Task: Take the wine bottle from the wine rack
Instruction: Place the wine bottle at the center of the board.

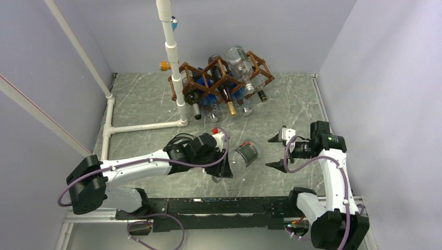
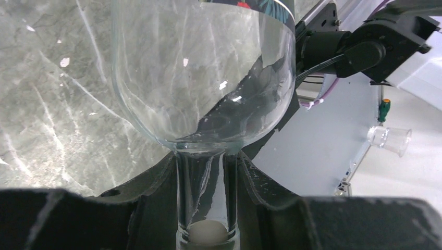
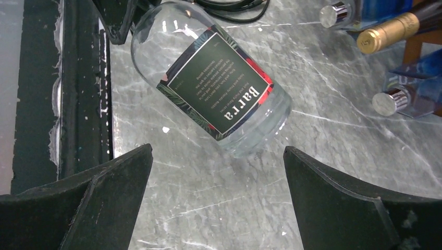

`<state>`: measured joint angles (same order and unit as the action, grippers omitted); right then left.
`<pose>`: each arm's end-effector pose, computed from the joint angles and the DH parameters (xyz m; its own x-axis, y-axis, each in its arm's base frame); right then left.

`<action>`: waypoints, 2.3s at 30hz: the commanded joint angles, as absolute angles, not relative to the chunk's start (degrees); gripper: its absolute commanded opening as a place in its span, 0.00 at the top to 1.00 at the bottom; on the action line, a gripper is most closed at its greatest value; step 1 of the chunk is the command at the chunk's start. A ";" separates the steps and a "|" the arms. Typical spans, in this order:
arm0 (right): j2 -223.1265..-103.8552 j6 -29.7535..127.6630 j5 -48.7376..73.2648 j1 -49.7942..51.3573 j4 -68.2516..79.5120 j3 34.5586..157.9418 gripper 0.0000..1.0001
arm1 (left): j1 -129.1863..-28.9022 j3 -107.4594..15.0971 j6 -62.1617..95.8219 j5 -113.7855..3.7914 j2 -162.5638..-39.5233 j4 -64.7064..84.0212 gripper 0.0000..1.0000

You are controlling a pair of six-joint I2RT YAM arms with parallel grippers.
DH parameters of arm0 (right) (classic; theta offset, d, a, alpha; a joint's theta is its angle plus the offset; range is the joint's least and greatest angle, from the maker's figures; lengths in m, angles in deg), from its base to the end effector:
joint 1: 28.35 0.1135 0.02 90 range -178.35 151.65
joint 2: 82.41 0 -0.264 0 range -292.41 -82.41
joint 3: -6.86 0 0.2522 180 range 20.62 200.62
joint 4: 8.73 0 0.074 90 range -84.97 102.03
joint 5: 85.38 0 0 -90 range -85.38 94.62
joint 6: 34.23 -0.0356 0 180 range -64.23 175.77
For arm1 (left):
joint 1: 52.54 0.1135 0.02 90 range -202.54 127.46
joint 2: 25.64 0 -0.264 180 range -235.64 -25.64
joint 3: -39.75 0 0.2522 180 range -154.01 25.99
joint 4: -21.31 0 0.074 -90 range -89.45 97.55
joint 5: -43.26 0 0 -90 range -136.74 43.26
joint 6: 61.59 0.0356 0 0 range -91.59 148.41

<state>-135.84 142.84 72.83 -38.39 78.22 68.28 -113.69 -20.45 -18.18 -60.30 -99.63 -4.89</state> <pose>0.1329 0.0100 0.2750 0.0608 -0.3873 -0.9200 -0.9708 0.1912 -0.1447 0.1255 -0.2452 0.2373 -0.8946 0.1604 -0.4171 0.4194 0.6231 -0.6601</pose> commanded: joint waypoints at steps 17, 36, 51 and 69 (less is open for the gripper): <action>-139.39 136.78 60.03 -24.79 54.71 60.84 0.01 | -113.98 -35.53 -19.06 -69.76 -106.05 -2.03 1.00; -141.20 132.55 52.32 -17.61 45.60 55.61 0.15 | -113.42 -39.13 -18.78 -73.10 -109.56 -3.42 0.88; -143.97 131.63 51.83 -15.43 44.57 54.84 0.17 | -111.59 -37.75 -20.23 -77.90 -110.50 -0.72 0.53; -145.94 130.27 54.76 -15.43 45.64 55.93 0.16 | -108.43 -34.54 -21.48 -84.98 -110.37 7.11 0.35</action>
<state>-144.56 131.56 49.99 -16.31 43.21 55.71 -109.06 -33.21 -22.42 -80.38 -112.11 -6.01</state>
